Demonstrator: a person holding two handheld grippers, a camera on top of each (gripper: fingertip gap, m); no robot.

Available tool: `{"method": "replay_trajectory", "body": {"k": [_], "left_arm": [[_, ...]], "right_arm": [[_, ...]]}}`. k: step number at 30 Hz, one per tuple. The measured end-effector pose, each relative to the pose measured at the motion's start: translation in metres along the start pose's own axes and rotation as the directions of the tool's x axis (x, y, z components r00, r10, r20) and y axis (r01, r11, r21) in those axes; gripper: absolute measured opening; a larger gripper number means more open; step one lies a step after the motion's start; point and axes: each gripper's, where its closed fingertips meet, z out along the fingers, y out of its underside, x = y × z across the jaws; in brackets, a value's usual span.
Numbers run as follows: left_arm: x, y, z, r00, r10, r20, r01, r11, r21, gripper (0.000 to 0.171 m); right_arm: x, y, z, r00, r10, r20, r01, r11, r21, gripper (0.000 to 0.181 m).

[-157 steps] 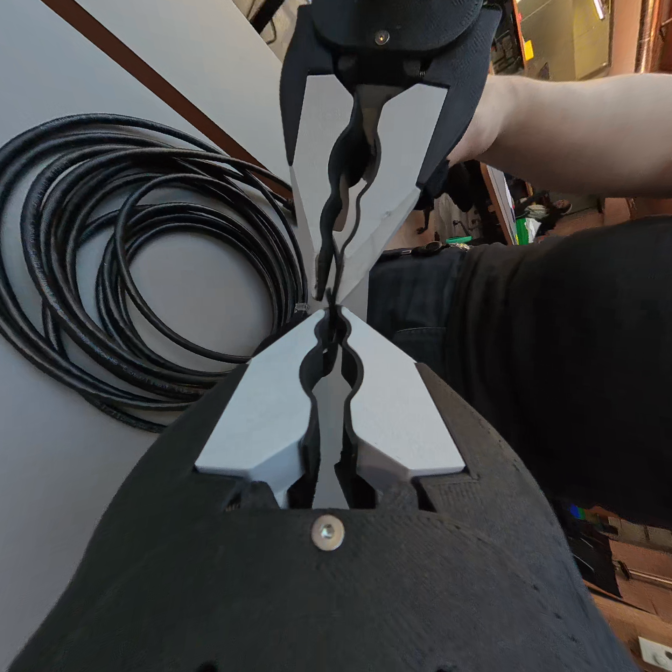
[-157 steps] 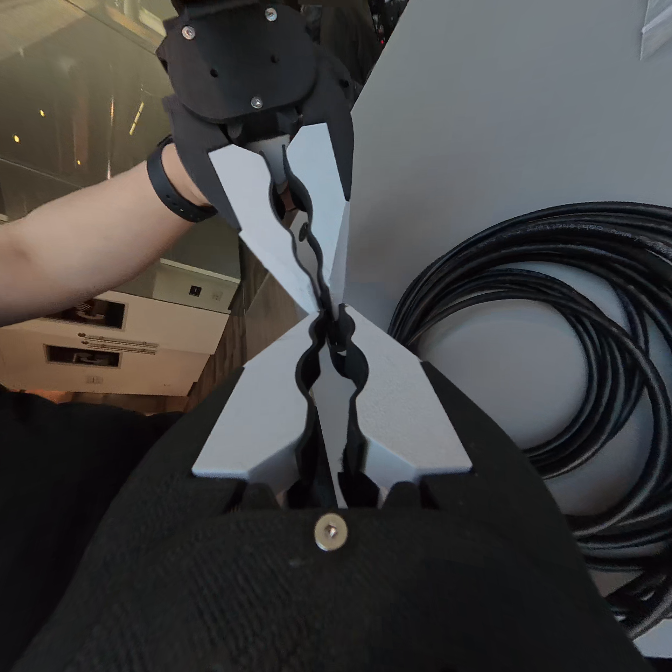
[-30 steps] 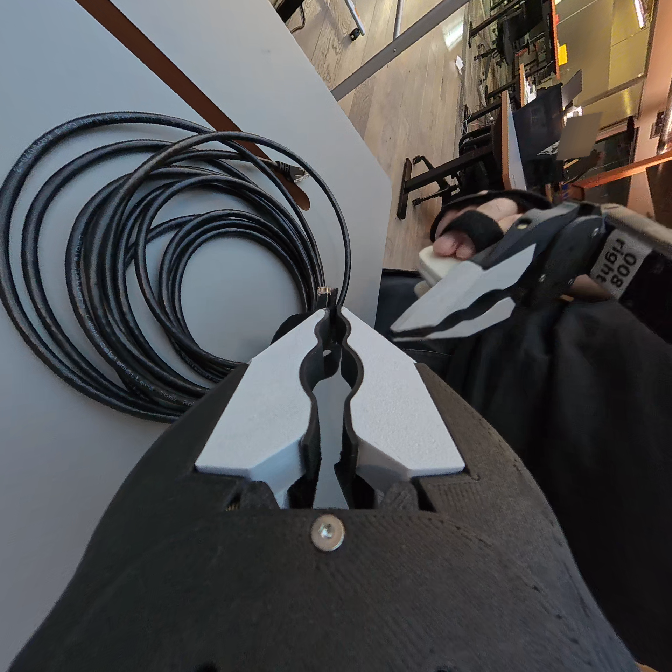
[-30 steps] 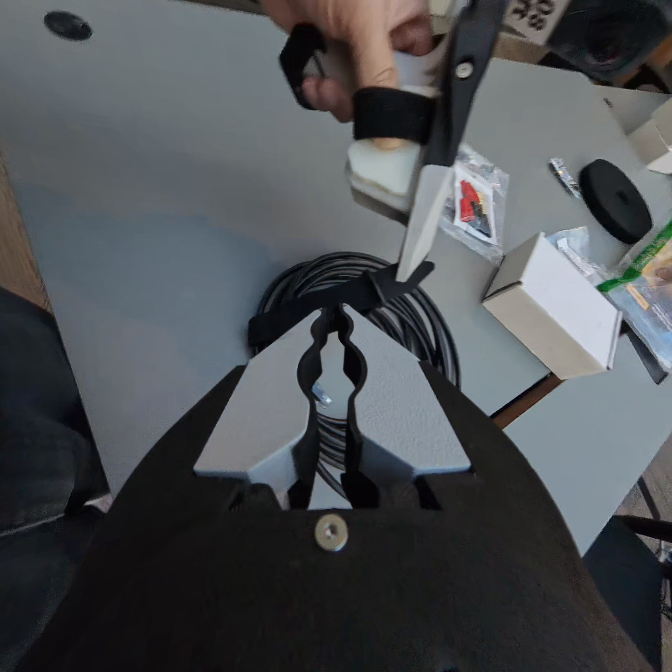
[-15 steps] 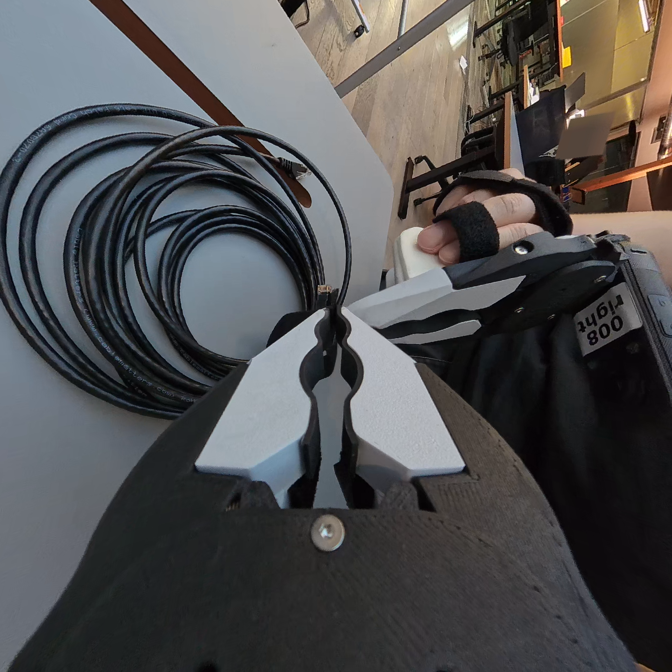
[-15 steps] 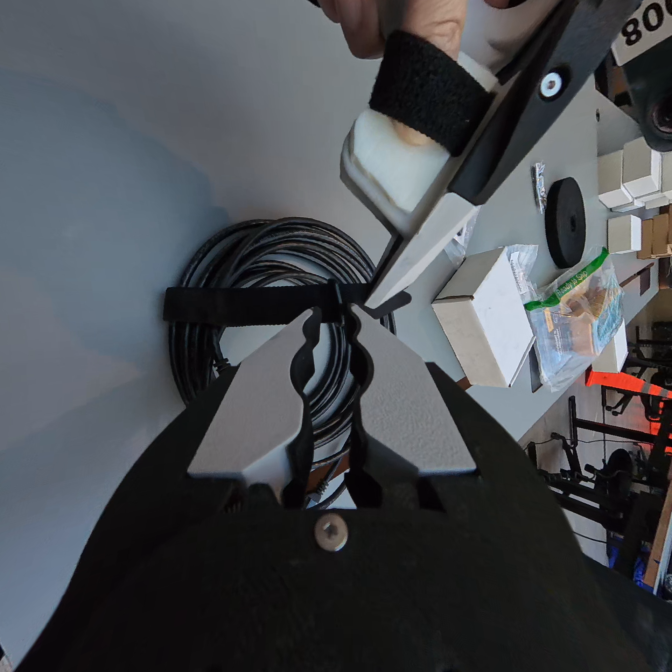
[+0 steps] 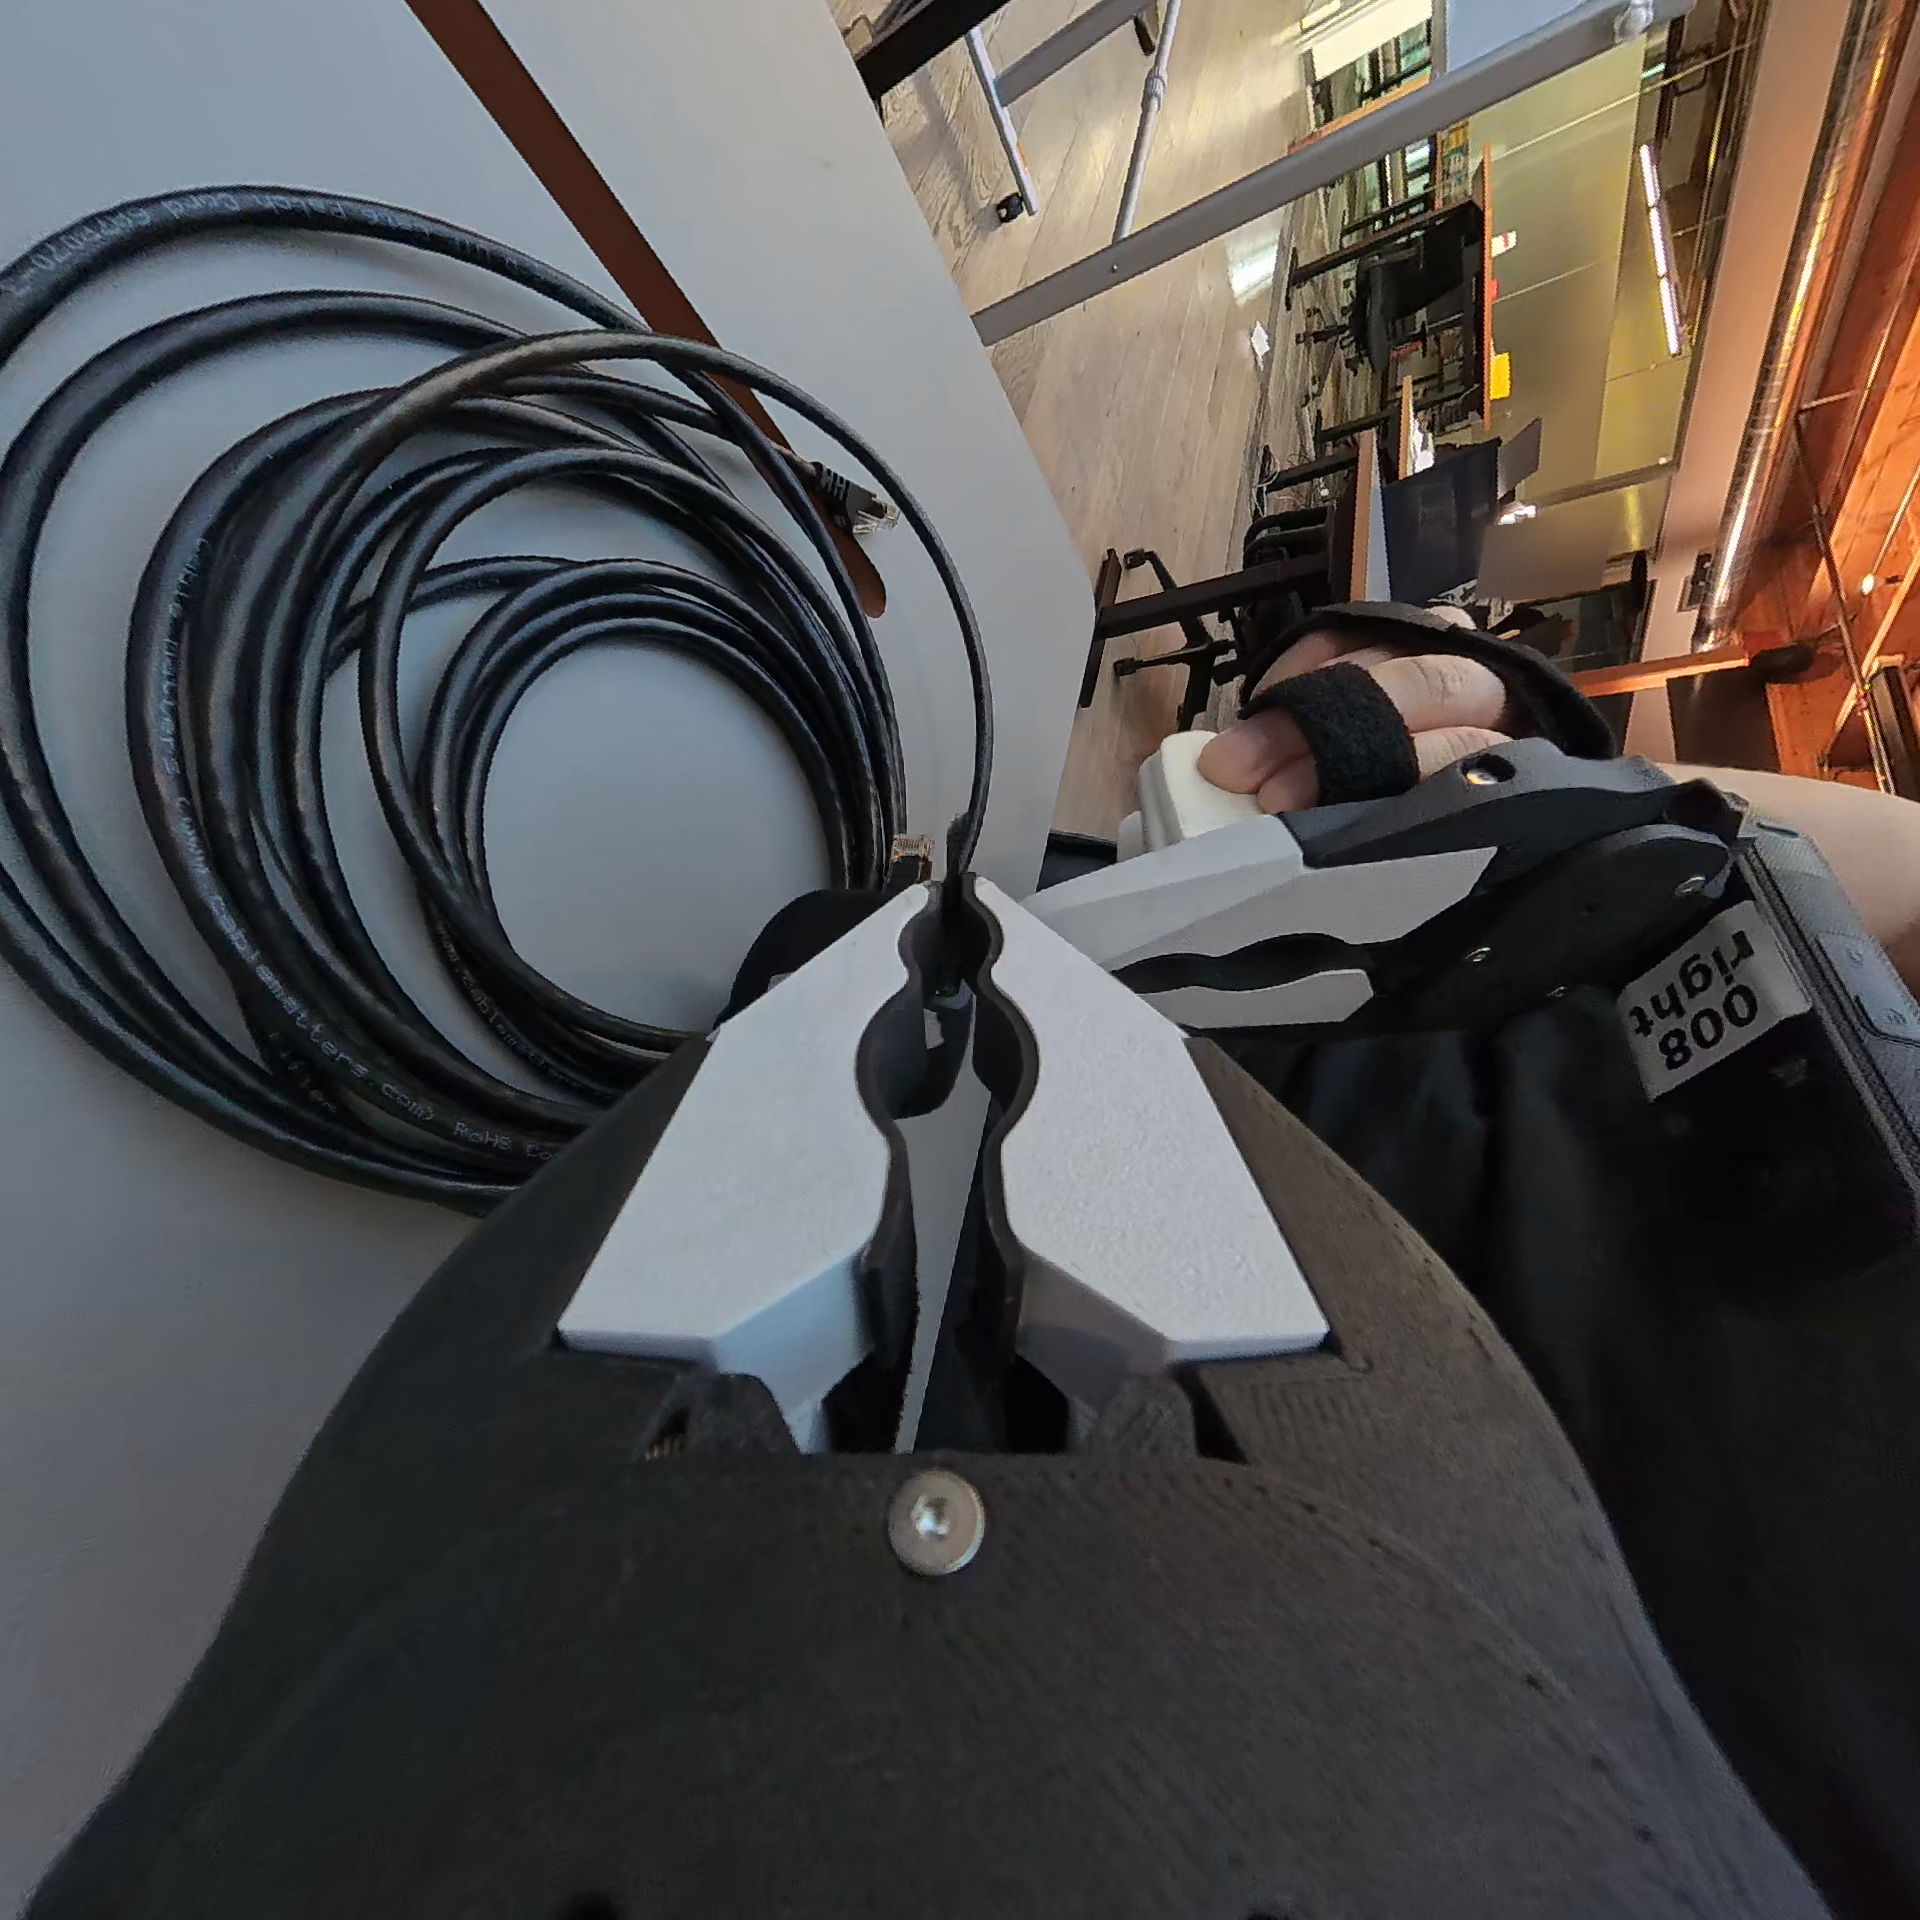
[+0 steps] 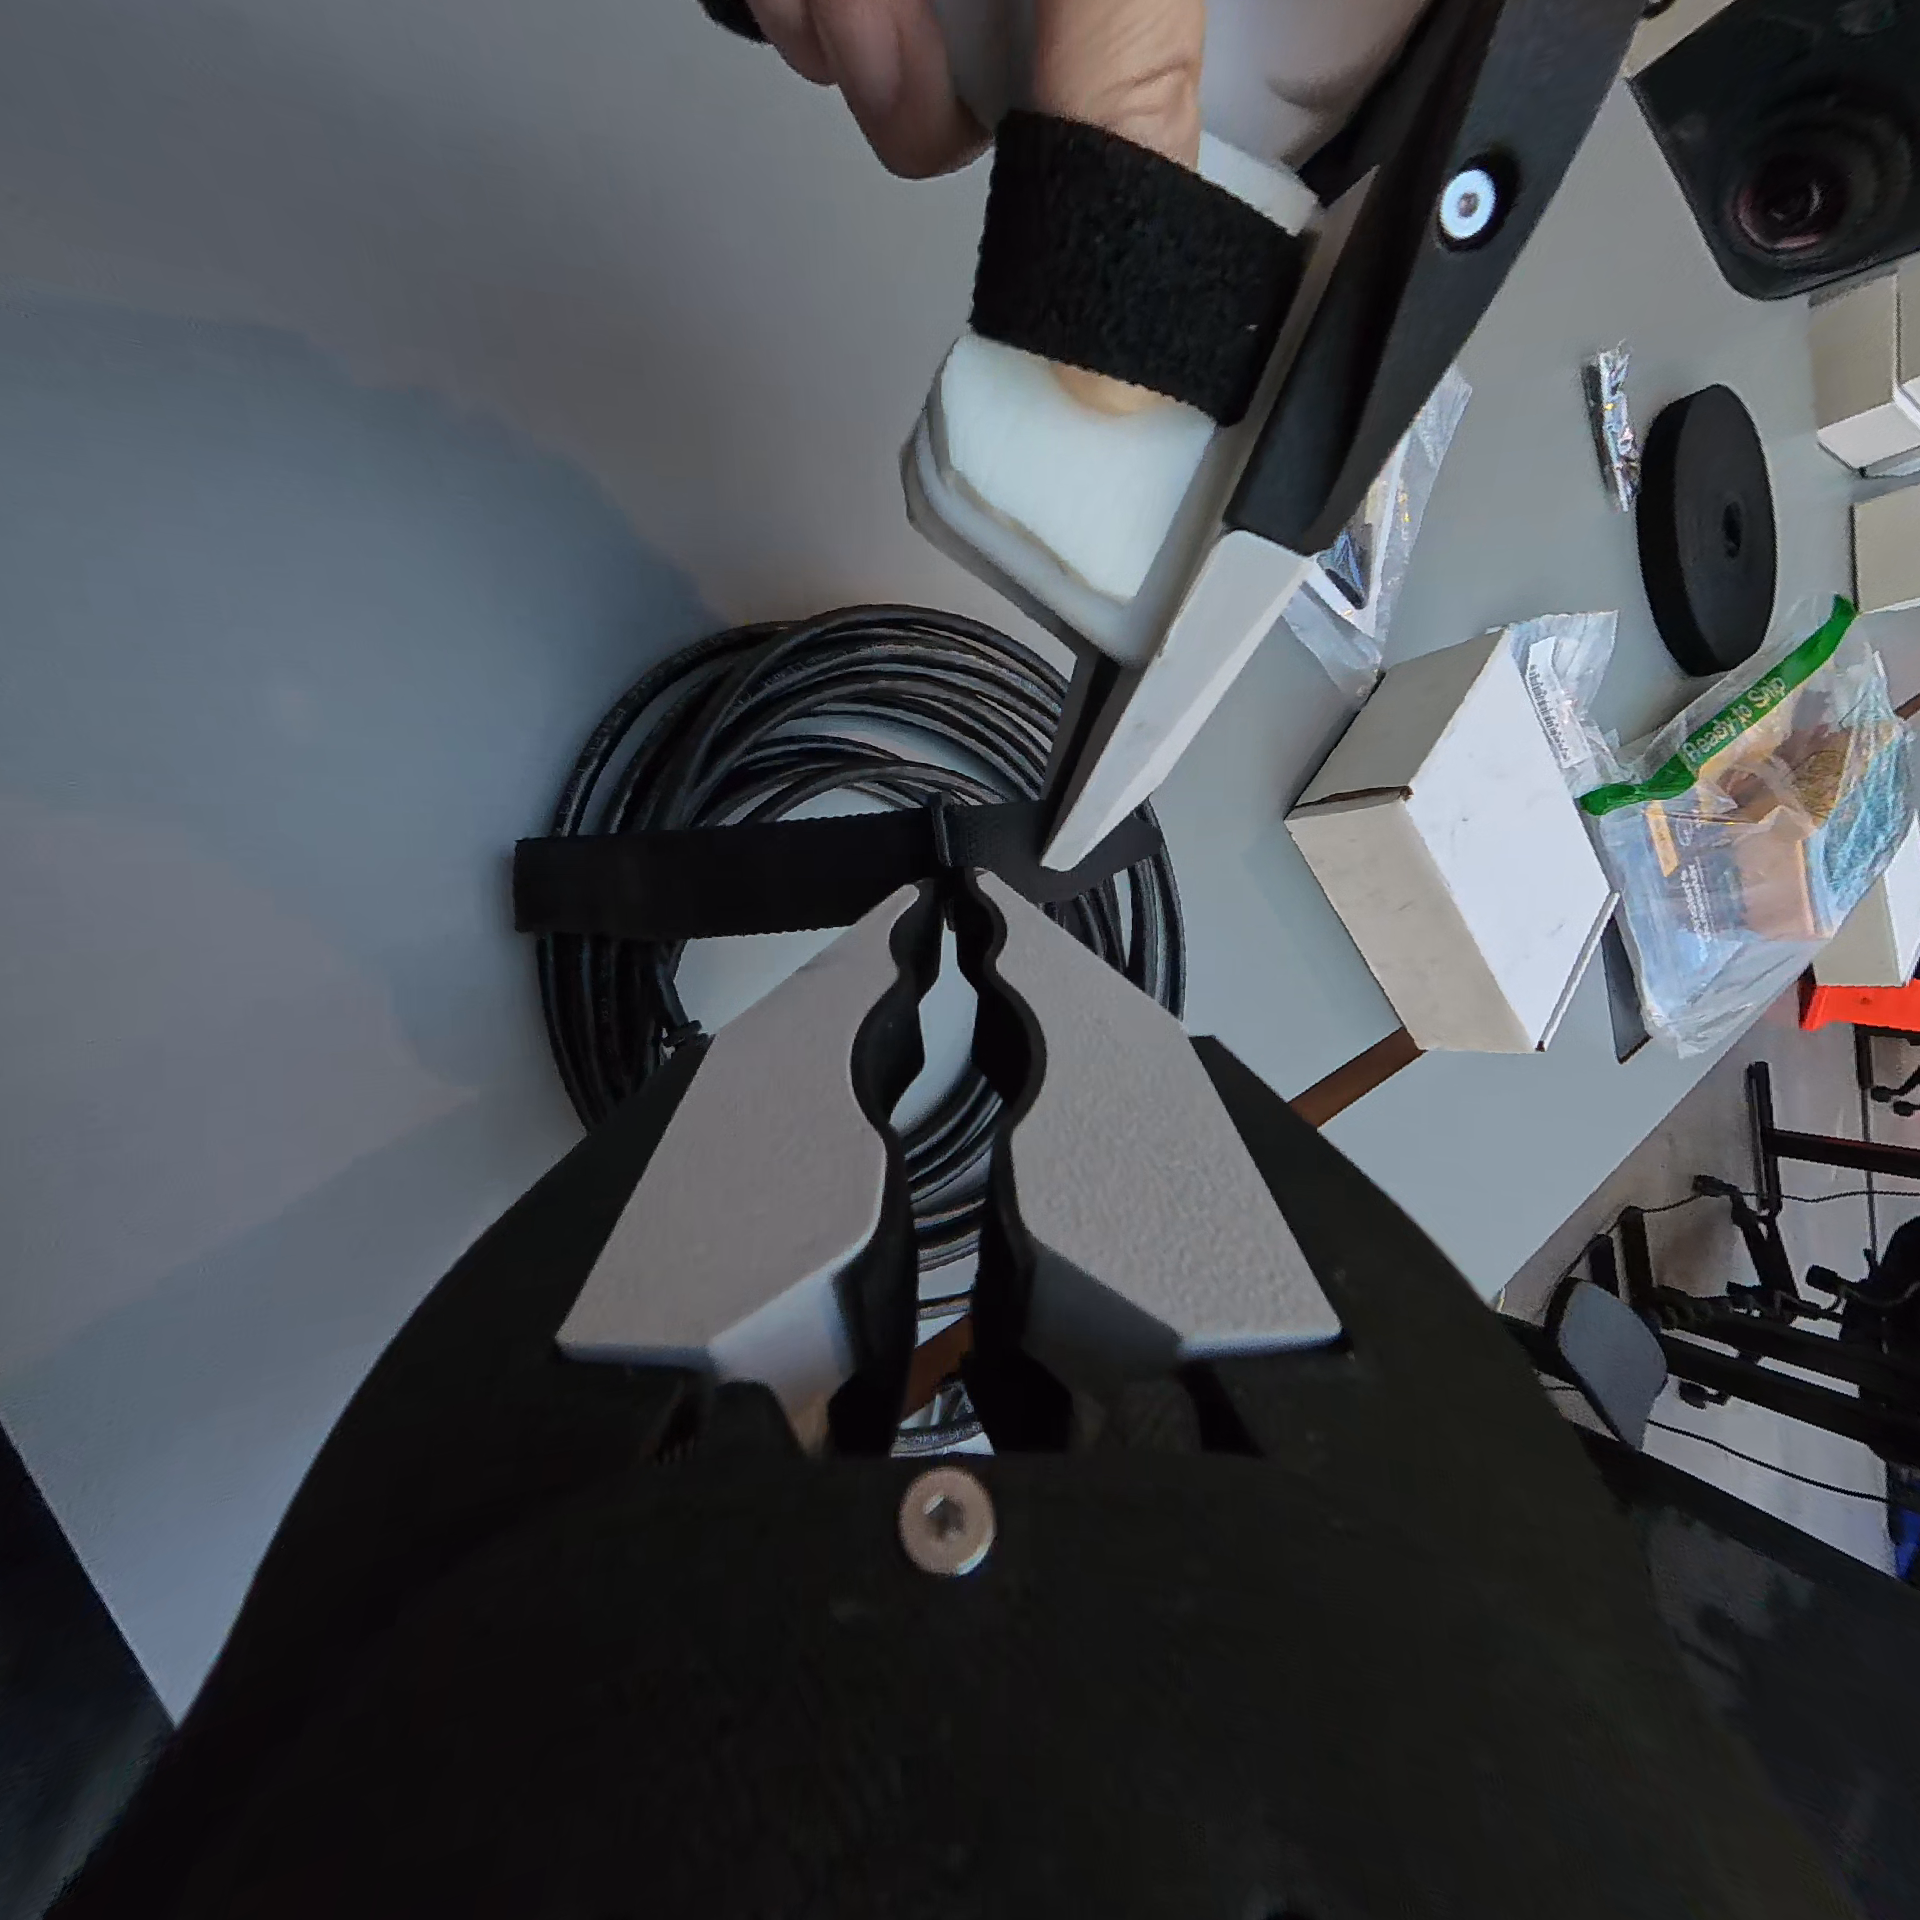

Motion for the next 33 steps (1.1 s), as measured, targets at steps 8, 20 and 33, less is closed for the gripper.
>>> {"method": "replay_trajectory", "body": {"k": [8, 20, 33], "left_arm": [[-0.002, 0.004, 0.004, 0.998, 0.032, 0.047, -0.033, 0.999, 0.022, 0.0], [0.015, -0.038, -0.034, 0.997, 0.061, 0.046, -0.07, 0.97, 0.234, 0.0], [0.097, 0.012, -0.038, 0.965, 0.211, -0.154, -0.175, 0.96, 0.218, 0.0]], "right_arm": [[-0.01, 0.001, -0.002, 0.997, 0.05, 0.061, -0.05, 0.999, 0.0, 0.0], [-0.086, 0.014, -0.001, 0.966, 0.054, 0.252, -0.045, 0.998, -0.04, 0.0], [-0.079, 0.032, -0.006, 0.887, 0.4, 0.231, -0.418, 0.908, 0.036, 0.01]]}}
